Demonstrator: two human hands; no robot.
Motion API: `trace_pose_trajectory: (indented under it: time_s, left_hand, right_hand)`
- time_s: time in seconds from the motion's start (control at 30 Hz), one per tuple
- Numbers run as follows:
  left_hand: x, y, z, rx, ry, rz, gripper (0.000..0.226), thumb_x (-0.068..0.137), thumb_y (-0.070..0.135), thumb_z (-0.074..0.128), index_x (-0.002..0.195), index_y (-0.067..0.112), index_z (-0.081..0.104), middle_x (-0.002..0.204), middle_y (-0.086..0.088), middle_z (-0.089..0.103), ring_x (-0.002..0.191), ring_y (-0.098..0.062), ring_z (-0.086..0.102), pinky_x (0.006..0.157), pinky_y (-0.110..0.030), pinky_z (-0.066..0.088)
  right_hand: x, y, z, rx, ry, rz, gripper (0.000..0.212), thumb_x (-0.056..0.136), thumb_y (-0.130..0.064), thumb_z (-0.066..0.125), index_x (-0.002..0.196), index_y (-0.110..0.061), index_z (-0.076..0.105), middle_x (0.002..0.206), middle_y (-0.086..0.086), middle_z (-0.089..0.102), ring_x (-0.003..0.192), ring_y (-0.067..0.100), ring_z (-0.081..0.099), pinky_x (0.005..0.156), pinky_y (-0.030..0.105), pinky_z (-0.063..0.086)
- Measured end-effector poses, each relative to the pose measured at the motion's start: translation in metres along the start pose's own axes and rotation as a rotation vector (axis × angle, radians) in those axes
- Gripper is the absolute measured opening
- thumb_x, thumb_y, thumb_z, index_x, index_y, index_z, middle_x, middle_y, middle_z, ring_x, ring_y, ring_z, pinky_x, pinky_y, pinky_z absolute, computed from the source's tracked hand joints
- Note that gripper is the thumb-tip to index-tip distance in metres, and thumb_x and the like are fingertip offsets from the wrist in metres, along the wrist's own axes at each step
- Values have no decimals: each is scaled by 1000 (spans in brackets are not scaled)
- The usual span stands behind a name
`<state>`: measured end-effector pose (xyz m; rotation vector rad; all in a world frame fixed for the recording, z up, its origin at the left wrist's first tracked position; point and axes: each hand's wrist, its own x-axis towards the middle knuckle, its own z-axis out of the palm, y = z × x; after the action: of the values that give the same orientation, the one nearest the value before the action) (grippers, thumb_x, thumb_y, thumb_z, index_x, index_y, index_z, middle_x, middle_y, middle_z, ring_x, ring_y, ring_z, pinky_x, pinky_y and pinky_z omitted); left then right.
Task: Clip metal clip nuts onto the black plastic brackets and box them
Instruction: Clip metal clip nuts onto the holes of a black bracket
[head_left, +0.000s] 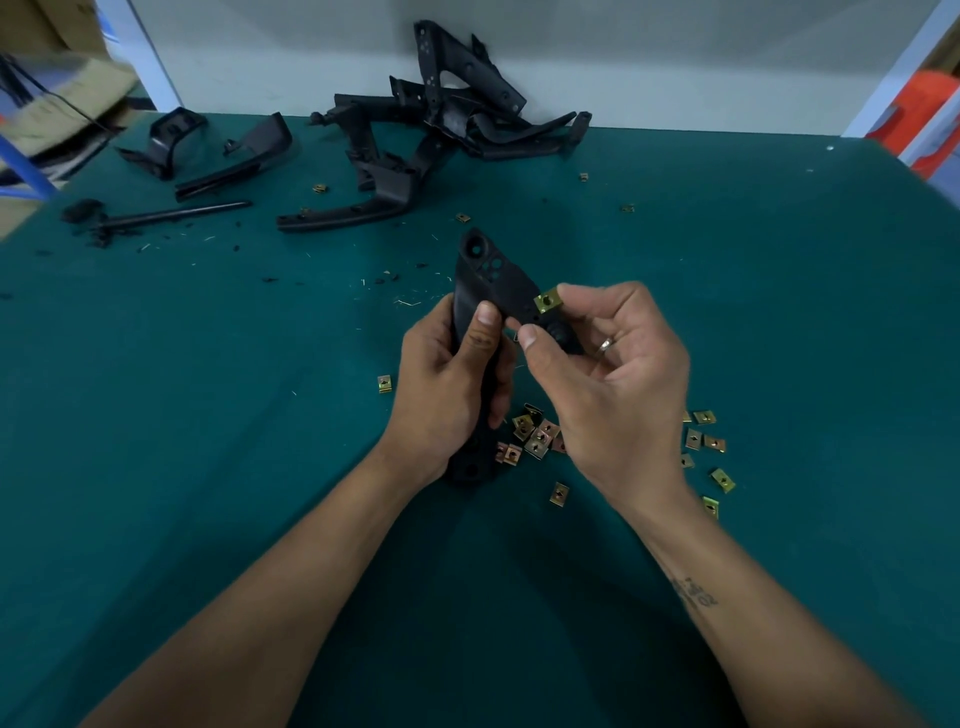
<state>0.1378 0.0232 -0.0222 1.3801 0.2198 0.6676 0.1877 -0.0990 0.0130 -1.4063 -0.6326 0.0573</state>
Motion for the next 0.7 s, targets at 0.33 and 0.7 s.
trace_pose_trajectory:
  time_s: [0.33,0.7]
  left_hand:
    - [-1,1,2,37,8,12,37,107,29,48,93,-5,48,62,-5,54,37,-23,44,34,-29,38]
    - [-1,3,0,33,5,-10,35,108,28,47,90,-2,50,61,-6,53,38,-23,44,36,-27,38]
  right_hand:
    - [2,1,-3,-52,-104,-36,28,88,-10,73,104,-28,59,96,-2,72,89,16,74,78,28,60]
    - [4,1,-5,49,-149,27,26,85,-5,74,103,-19,60,99,1,72,88,11,71,78,21,56]
